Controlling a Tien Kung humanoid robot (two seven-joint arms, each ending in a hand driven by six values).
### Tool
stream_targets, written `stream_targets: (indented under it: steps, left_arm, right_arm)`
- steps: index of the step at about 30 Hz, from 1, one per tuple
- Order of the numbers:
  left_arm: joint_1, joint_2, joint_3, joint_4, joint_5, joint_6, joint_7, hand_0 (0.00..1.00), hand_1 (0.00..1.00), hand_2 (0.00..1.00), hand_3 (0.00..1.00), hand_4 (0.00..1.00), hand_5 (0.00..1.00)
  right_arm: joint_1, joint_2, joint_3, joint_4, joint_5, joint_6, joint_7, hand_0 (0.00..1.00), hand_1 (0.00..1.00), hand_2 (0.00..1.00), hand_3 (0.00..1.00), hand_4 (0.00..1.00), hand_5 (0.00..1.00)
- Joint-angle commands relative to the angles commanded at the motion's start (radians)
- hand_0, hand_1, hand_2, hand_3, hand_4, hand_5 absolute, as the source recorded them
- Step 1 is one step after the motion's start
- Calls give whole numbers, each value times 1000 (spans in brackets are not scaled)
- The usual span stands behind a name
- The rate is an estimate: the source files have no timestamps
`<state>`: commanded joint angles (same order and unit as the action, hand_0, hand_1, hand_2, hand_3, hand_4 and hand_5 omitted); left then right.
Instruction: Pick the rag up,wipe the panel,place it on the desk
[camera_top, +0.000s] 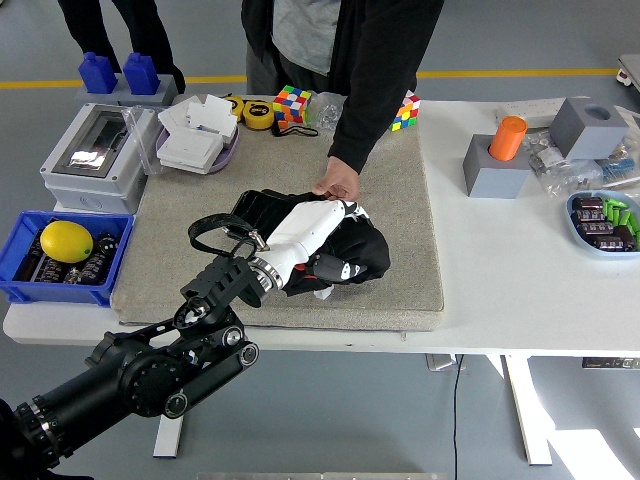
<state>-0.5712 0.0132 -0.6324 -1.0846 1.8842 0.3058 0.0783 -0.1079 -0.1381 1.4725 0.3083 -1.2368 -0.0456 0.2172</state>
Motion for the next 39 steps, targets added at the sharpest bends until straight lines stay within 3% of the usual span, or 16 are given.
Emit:
stream_targets:
  steps: [12,20,39]
  left_arm:
    - [0,13,-43,59,5,4,-11,264,340,450,560,753,2]
    - [9,40,-133,75,21,12,-23,263,339,444,559,754,2]
    - [0,83,-372,207,66,11,-38,261,332,440,559,753,2]
  right_arm:
    - [-2,-2,-2,0,2,-1,0,590,597,524,524,876,347]
    - [-3,-1,-1,0,2,-1,0,590,598,524,525,876,347]
    - [-2,5,13,0,-2,-1,0,590,597,524,524,876,347]
